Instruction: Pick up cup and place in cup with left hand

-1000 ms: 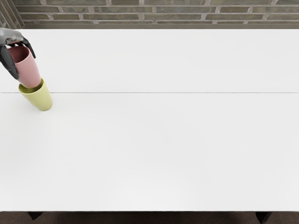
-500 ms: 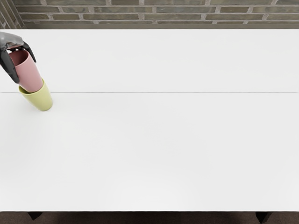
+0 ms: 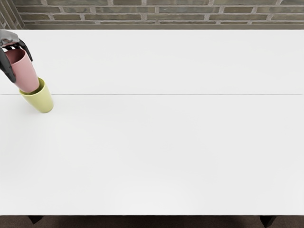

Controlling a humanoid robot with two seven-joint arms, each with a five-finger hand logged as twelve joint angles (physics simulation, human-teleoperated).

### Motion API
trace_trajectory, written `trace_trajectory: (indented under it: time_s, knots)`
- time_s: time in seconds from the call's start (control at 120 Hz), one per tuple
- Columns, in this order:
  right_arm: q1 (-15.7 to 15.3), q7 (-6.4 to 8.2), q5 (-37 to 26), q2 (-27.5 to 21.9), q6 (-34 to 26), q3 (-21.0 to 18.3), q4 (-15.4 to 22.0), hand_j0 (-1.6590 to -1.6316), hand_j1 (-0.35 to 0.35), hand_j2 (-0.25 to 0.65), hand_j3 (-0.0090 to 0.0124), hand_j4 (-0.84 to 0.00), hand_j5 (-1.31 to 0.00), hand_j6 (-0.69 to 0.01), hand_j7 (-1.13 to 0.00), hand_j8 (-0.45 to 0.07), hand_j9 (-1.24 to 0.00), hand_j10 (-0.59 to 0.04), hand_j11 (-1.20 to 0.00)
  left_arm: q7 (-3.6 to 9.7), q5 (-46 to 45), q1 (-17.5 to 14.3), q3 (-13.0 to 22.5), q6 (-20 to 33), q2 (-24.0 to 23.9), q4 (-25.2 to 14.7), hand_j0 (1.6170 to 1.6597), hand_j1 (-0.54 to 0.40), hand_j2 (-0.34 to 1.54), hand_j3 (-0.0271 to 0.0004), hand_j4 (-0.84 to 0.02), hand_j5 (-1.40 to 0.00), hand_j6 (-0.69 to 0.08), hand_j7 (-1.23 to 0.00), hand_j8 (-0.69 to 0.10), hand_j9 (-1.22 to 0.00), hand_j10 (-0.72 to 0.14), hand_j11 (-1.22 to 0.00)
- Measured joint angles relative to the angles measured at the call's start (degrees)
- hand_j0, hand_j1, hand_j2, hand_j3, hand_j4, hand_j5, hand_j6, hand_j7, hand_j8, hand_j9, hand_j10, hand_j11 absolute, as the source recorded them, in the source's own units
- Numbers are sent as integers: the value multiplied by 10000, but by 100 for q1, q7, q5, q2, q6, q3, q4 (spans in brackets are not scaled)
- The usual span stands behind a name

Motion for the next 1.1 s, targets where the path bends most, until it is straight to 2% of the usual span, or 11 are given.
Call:
trace_trajectory:
  time_s: [0.442, 0.567, 0.658, 0.808, 0.983, 1.1]
  knots:
    - [0, 0, 0, 0, 0, 0, 0, -16581, -3160, -56, 0, -276, -358, -276, -358, -276, -358, -276, -358, 0, -70, 160, 28, 246, -78, 59, 16523, -1333, 1211, 0, -4150, -7176, -2470, -7036, -2456, -7043, -4890, -7209]
    - [0, 0, 0, 0, 0, 0, 0, -16581, -3160, -56, 0, -276, -358, -276, -358, -276, -358, -276, -358, 0, -69, 167, 42, 256, -88, 61, 16513, -1475, 1369, 0, -4089, -7293, -2214, -7104, -2314, -7107, -4792, -7306]
    - [0, 1, 0, 0, 0, 0, -1, -16581, -3160, -56, 0, -276, -358, -276, -358, -276, -358, -276, -358, 1, -74, 219, 46, 270, -105, 61, 16506, -1498, 1560, 0, -3962, -7284, -2395, -7130, -2444, -7162, -4751, -7348]
    - [1, 0, 0, 0, 0, 0, -1, -16581, -3160, -56, 0, -276, -358, -276, -358, -276, -358, -276, -358, 1, -75, 255, 49, 276, -114, 61, 16500, -1801, 2276, 0, -3910, -7266, -2279, -7152, -2311, -7223, -4639, -7399]
    - [0, 0, 0, 0, 0, 0, -1, -16581, -3160, -56, 0, -276, -358, -276, -358, -276, -358, -276, -358, 2, -32, 255, 59, 381, -106, 63, 16503, -1065, 1325, 0, -4159, -7561, -2331, -7404, -2545, -7388, -4703, -7508]
    - [0, 0, 0, 0, 0, 0, -1, -16581, -3160, -56, 0, -275, -358, -276, -358, -276, -358, -276, -358, 2, 2, 282, 63, 490, -113, 54, 16507, -1271, 1210, 0, -4015, -7667, -2211, -7539, -2373, -7500, -4576, -7581]
